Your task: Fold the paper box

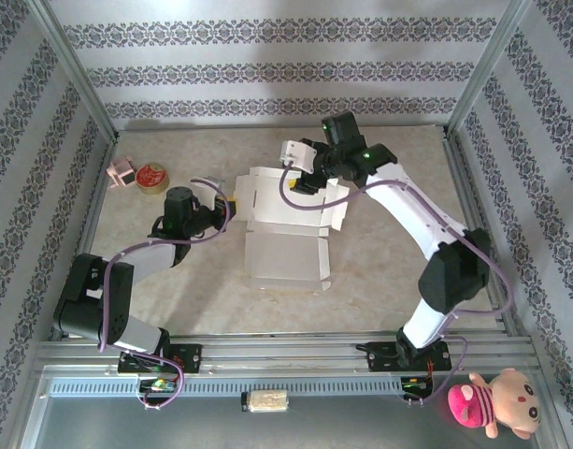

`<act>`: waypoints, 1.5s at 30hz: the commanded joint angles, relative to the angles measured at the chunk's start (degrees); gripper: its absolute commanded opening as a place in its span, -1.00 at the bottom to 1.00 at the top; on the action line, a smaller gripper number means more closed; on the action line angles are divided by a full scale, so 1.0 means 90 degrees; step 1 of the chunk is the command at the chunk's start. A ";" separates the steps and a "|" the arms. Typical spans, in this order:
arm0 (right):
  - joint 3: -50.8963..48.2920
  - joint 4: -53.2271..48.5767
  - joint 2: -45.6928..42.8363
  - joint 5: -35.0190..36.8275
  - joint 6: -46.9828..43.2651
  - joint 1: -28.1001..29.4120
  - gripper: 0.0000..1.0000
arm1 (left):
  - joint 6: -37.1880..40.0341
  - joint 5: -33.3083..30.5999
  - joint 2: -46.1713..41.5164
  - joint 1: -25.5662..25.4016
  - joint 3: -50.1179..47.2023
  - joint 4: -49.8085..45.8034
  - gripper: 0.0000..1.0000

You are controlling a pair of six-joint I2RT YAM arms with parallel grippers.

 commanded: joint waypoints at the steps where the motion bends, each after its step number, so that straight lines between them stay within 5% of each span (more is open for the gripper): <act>1: 0.0825 -0.1132 0.0671 -0.0339 -0.0452 0.0013 0.35 | 0.0228 0.0321 -0.0072 -0.0117 -0.0100 0.0826 -1.00; 7: 0.1908 -0.2264 0.1511 -0.0267 -0.0431 0.0026 -0.40 | 0.0370 0.0234 -0.0283 -0.0155 -0.0200 0.0729 -1.00; 11: 0.1730 -0.2141 0.1513 -0.0210 -0.0439 0.0002 -0.61 | 0.0392 0.0177 -0.0426 -0.0159 -0.0305 0.0757 -1.00; 13: 0.1707 -0.2073 0.1524 -0.0181 -0.0418 0.0002 -0.54 | 0.0390 0.0193 -0.0489 -0.0169 -0.0318 0.0748 -1.00; 17: 0.1644 -0.1795 0.1496 0.0190 -0.0412 0.0012 0.09 | 0.0436 0.0169 -0.0572 -0.0168 -0.0288 0.0598 -1.00; 27: 0.1492 -0.1242 0.1376 0.0574 -0.0471 -0.0056 0.20 | 0.0573 0.0156 -0.0539 -0.0187 -0.0210 0.0359 -1.00; 32: 0.1757 -0.1405 0.1700 0.0463 -0.0464 -0.0105 0.13 | 0.0599 0.0178 -0.0487 -0.0198 -0.0206 0.0395 -1.00; 38: 0.1987 -0.1545 0.1943 0.0229 -0.0413 -0.0124 -0.55 | 0.0685 0.0135 -0.0462 -0.0192 -0.0123 0.0265 -1.00; 45: 0.2083 -0.1671 0.2078 0.0231 -0.0471 -0.0127 -0.56 | 0.0728 0.0119 -0.0432 -0.0201 -0.0137 0.0369 -1.00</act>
